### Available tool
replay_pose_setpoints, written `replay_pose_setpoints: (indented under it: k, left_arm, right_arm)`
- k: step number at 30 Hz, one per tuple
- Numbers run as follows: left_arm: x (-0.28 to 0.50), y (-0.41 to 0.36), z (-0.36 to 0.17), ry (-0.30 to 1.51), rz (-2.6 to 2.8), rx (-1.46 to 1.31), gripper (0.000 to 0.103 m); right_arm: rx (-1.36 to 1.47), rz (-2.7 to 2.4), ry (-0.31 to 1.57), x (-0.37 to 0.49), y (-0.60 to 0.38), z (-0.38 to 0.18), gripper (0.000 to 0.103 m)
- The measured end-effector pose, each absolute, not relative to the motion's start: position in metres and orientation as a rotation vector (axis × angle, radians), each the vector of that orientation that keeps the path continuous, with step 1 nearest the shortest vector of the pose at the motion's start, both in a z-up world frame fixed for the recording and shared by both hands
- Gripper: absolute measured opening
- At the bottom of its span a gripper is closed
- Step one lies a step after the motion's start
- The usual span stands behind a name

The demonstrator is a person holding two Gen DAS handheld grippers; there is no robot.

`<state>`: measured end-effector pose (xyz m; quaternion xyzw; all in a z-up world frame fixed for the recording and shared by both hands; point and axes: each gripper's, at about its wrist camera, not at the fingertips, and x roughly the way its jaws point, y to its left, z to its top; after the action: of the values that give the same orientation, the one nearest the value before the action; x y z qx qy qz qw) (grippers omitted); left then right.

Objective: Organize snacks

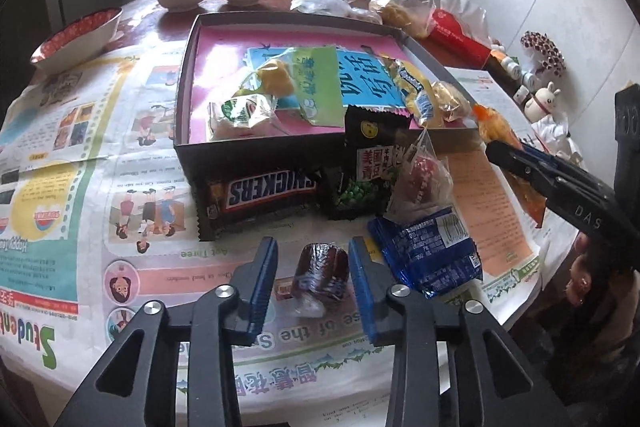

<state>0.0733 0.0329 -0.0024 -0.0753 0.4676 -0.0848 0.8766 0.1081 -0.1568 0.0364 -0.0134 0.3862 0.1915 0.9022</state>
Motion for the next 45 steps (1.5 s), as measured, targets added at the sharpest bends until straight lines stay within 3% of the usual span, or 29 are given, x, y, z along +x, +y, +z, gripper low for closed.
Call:
replay_pose_setpoints:
  k: [6,8,10,45]
  left_arm:
    - [0.071,0.026,-0.012,0.991,-0.162,-0.132,0.04]
    - [0.069,0.025,-0.012,0.982,-0.153,-0.127,0.037]
    - [0.068,0.025,-0.013,0.979,-0.149,-0.13,0.026]
    - [0.137,0.056,0.049,0.789,-0.093,-0.224,0.027]
  right_arm:
    - [-0.025,0.399,0.804,0.109,-0.156,0.035,0.036]
    - [-0.021,0.394,0.804,0.11,-0.156,0.034,0.036]
    - [-0.018,0.395,0.805,0.11,-0.156,0.033,0.036]
    - [-0.004,0.429,0.751,0.15,-0.138,0.054,0.036]
